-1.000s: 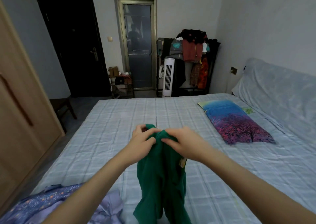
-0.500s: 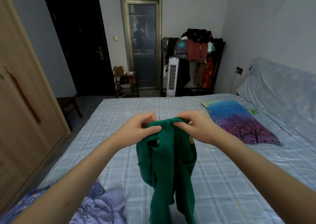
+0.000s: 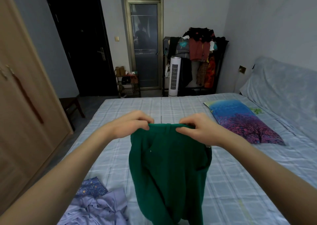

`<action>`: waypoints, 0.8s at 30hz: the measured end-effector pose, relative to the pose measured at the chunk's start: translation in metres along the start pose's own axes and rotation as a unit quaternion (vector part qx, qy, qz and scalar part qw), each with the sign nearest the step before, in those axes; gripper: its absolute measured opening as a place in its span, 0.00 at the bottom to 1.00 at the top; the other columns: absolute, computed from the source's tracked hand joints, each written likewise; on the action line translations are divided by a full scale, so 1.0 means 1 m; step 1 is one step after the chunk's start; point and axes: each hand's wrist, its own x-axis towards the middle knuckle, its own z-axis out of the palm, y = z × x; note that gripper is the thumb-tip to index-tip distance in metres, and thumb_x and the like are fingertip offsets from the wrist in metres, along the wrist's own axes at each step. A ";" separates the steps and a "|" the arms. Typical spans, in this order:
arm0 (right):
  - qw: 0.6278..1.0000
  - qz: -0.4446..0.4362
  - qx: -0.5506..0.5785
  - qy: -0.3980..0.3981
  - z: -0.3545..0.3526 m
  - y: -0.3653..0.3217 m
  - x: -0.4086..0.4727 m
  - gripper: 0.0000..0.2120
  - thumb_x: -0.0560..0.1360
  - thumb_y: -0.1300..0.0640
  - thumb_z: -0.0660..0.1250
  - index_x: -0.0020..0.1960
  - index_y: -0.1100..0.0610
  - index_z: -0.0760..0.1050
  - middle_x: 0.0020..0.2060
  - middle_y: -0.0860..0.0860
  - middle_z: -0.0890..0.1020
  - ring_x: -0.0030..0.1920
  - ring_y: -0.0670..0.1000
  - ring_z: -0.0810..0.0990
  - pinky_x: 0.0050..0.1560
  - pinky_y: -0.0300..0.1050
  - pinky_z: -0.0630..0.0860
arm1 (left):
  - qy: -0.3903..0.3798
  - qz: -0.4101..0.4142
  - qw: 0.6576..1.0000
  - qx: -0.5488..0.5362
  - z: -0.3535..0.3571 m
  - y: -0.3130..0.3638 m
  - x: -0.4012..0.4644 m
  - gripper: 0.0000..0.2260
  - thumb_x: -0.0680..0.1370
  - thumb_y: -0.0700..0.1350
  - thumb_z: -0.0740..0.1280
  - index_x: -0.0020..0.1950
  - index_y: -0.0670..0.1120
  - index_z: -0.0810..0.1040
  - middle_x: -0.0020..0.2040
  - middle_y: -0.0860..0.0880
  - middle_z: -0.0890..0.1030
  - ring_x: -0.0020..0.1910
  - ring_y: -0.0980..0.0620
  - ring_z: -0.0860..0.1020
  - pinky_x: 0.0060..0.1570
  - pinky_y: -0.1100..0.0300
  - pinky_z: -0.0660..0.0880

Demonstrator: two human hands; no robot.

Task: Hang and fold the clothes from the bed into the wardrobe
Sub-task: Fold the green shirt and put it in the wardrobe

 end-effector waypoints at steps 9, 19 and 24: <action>0.990 -0.076 0.079 0.094 -0.039 -0.029 0.001 0.06 0.79 0.58 0.65 0.46 0.53 0.80 0.38 0.45 0.81 0.40 0.46 0.79 0.42 0.44 0.76 | 0.025 -0.027 0.965 -0.260 0.030 -0.024 -0.001 0.21 0.69 0.61 0.65 0.37 0.44 0.82 0.40 0.46 0.82 0.44 0.51 0.79 0.50 0.62 0.73; 0.979 0.053 0.173 0.090 -0.053 -0.006 -0.017 0.09 0.73 0.62 0.63 0.43 0.58 0.82 0.40 0.59 0.82 0.44 0.61 0.80 0.43 0.59 0.76 | 0.005 -0.139 0.988 -0.074 0.042 -0.065 -0.020 0.17 0.65 0.60 0.58 0.39 0.48 0.75 0.41 0.51 0.73 0.39 0.56 0.70 0.45 0.59 0.67; 0.988 0.097 -0.115 0.034 -0.041 0.029 -0.025 0.10 0.73 0.65 0.64 0.42 0.54 0.81 0.44 0.50 0.75 0.47 0.50 0.73 0.51 0.47 0.70 | -0.098 -0.307 0.944 -0.075 0.032 -0.075 -0.020 0.20 0.67 0.58 0.62 0.47 0.44 0.79 0.46 0.43 0.80 0.40 0.48 0.74 0.35 0.60 0.70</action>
